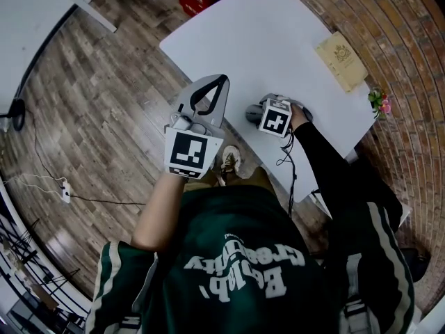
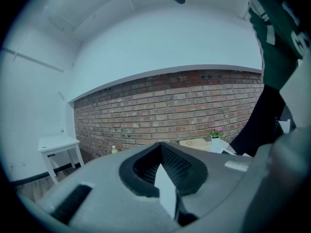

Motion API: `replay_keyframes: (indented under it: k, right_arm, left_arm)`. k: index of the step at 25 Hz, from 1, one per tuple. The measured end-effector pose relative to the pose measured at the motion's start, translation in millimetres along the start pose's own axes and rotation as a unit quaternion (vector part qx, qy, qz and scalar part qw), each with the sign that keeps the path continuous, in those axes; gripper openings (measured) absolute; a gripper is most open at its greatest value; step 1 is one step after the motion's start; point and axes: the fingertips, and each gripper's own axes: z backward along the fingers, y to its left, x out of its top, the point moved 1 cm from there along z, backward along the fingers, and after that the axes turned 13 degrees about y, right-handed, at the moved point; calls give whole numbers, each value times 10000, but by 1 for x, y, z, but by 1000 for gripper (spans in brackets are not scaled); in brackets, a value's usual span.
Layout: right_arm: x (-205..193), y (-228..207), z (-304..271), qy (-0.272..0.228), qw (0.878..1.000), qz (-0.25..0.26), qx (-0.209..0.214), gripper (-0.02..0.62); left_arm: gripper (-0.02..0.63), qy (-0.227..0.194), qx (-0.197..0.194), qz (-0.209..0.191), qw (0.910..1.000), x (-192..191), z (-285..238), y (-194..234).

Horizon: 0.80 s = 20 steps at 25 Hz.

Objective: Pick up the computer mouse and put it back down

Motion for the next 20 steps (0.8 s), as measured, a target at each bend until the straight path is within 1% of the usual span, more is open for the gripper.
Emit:
replay_keyframes:
  k: [2, 4, 6, 8, 9, 11, 14, 17, 20]
  right_arm:
    - [3, 2, 1, 288, 9995, 122, -73, 298]
    - [5, 2, 1, 263, 9994, 197, -77, 291]
    - [4, 1, 3, -111, 9999, -7, -46, 288]
    - [3, 0, 7, -673, 9962, -550, 59, 287]
    - [4, -1, 11, -978, 9911, -888, 130, 287]
    - [2, -5, 20, -1533, 9747, -1604, 271, 287]
    - [-5, -14, 34, -2231, 9412, -2508, 391, 287]
    - [-12, -26, 52, -2812, 9069, -3119, 348, 287]
    - [-15, -37, 76, -3326, 8743, -3531, 194, 287]
  left_arm:
    - [7, -9, -28, 39, 10000, -1, -1, 0]
    - [6, -3, -73, 58, 10000, -2, -4, -1]
    - [7, -6, -133, 33, 9999, 0, -9, -4]
    - [6, -21, -163, 11, 9999, 2, -11, -3]
    - [6, -24, -161, 12, 9999, 2, -12, -1]
    - [7, -27, -150, 33, 9999, 3, -12, 3]
    - [7, -47, -179, 5, 9998, 7, -15, 4]
    - [6, -82, -223, -45, 9997, 13, -21, 2]
    - [6, -130, -258, -90, 9995, 20, -26, 2]
